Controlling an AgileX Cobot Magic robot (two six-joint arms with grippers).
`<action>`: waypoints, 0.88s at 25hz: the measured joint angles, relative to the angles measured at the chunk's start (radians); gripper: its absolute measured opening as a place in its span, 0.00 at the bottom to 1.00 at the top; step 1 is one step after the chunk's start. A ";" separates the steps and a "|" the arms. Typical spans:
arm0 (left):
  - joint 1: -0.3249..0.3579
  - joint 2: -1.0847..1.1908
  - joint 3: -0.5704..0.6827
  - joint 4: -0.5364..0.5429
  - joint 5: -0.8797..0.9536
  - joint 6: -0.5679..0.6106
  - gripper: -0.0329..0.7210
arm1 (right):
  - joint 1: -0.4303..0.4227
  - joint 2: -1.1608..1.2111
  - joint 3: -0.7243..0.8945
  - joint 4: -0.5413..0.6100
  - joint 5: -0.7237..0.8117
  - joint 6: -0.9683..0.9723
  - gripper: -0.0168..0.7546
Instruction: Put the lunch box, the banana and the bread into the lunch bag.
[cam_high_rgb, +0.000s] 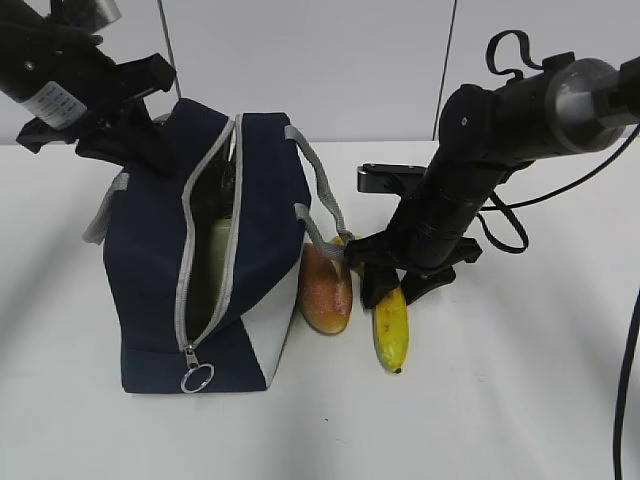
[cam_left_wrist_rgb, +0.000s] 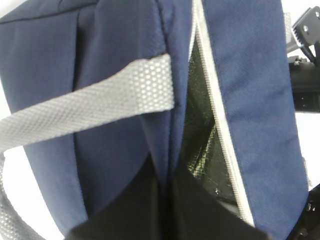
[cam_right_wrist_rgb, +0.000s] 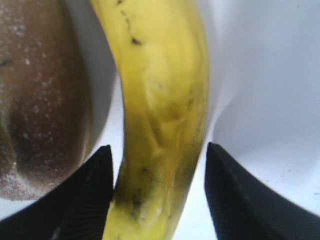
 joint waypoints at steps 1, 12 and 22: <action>0.000 0.000 0.000 0.000 0.000 0.000 0.04 | 0.000 0.000 0.000 0.000 0.002 0.000 0.51; 0.000 0.000 0.000 0.001 0.000 0.000 0.04 | 0.000 0.000 -0.137 -0.307 0.201 0.196 0.45; 0.000 0.000 0.000 0.002 0.000 0.000 0.04 | 0.000 -0.019 -0.289 -0.455 0.386 0.278 0.45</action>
